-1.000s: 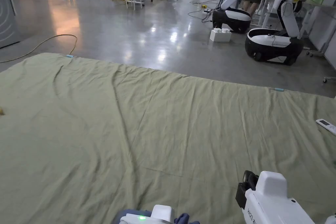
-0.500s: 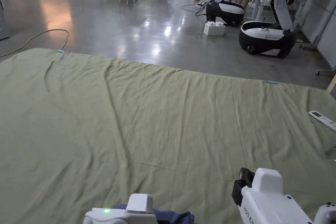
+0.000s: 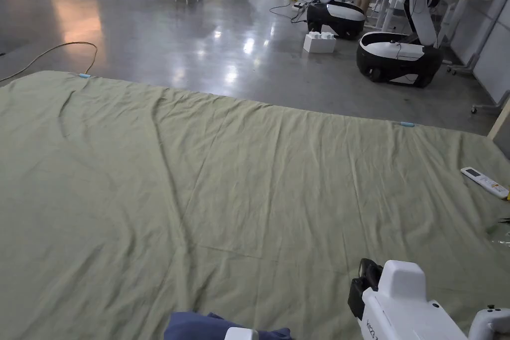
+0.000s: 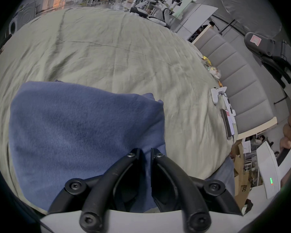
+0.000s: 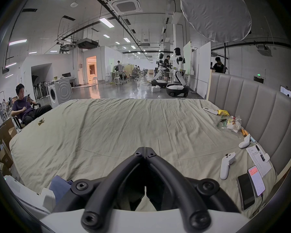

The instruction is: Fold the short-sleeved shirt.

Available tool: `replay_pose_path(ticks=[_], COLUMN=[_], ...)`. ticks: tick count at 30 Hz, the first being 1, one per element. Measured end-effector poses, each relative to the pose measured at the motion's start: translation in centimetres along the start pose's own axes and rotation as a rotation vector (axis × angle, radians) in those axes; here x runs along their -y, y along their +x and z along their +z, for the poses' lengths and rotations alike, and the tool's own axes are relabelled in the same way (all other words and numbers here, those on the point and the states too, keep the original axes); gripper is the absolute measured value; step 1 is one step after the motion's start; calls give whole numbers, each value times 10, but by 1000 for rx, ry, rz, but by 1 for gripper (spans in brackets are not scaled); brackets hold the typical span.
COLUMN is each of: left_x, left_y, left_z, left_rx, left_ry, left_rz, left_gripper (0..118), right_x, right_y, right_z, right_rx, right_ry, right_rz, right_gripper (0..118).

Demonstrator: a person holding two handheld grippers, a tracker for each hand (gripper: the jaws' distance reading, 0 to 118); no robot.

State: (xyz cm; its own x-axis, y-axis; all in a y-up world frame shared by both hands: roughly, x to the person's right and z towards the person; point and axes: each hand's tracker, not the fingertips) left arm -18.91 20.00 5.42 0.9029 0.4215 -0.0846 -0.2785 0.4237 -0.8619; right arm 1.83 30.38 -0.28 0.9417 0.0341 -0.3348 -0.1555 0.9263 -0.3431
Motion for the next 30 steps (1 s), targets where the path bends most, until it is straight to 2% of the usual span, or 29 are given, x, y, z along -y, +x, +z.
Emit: replay_pose_path(ticks=[6, 10, 13, 16, 21, 23, 25, 27, 30], left_x=[-14, -31, -49, -61, -75, -80, -84, -85, -85], left_y=[-5, -7, -14, -19, -28, -34, -43, -52, -59], left_z=[56, 109, 139, 163, 180, 180, 183, 191, 197], left_rx=[165, 130, 34, -136, -403, -443, -443, -433, -485], left_ry=[72, 245, 370, 552, 759, 803, 860, 934, 1001], left_rz=[-98, -186, -207, -258, -265, -289, -236, -168, -169], left_gripper=[12, 12, 12, 12, 9, 8, 7, 7, 7], right_x=[-11, -23, -33, -43, -55, -56, -58, -59, -60], right_y=[0, -3, -5, -5, -5, -4, -3, 0, 5], right_z=[7, 12, 14, 16, 17, 17, 16, 14, 14], right_rx=[2, 7, 12, 25, 67, 83, 104, 113, 140], right_ry=[43, 102, 141, 183, 273, 288, 312, 305, 318], right_rz=[2, 6, 9, 10, 5, 6, 31, 4, -5], right_gripper=[1, 1, 1, 1, 1, 1, 1, 1, 1])
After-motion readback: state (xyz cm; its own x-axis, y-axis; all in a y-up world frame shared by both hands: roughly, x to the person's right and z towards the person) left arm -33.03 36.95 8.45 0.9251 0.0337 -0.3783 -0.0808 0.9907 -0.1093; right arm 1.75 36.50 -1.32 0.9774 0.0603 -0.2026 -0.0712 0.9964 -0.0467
